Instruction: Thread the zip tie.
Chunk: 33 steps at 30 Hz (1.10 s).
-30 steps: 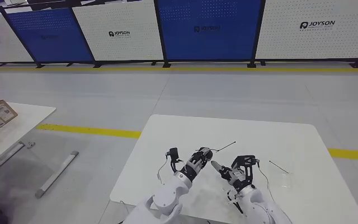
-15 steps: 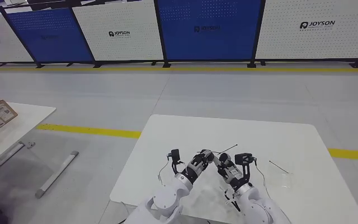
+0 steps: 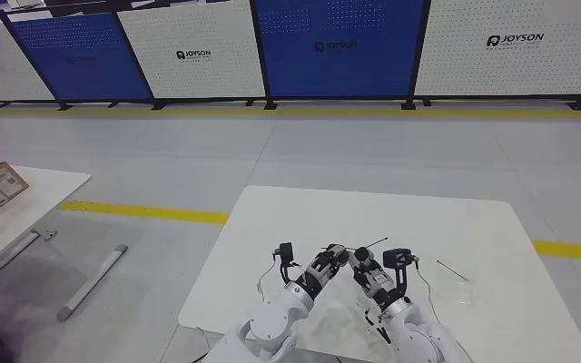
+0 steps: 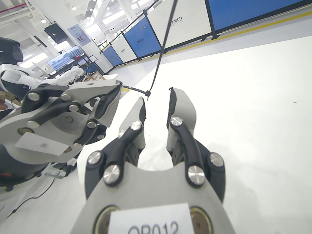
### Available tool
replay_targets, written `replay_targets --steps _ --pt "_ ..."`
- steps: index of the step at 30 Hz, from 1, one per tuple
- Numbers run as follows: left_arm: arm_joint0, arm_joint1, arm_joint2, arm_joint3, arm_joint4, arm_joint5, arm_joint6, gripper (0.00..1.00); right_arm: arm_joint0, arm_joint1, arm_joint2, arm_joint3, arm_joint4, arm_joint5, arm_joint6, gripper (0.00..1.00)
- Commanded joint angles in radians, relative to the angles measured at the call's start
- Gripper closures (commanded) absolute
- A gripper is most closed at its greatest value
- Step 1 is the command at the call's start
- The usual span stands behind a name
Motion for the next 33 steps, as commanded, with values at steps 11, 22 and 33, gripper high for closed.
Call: replay_targets --steps 11,22,33 --pt "0.001 0.0 0.006 0.002 0.023 -0.006 -0.001 1.0 0.001 -0.001 0.002 -0.002 0.008 -0.006 -0.005 0.84" --pt "0.0 0.0 0.011 0.007 0.037 -0.008 0.0 1.0 0.001 -0.001 0.006 0.002 0.018 -0.004 -0.003 1.0" --pt "0.001 -0.002 0.007 0.005 0.022 -0.023 0.01 1.0 0.009 -0.002 -0.005 0.008 -0.004 0.005 0.02 1.0"
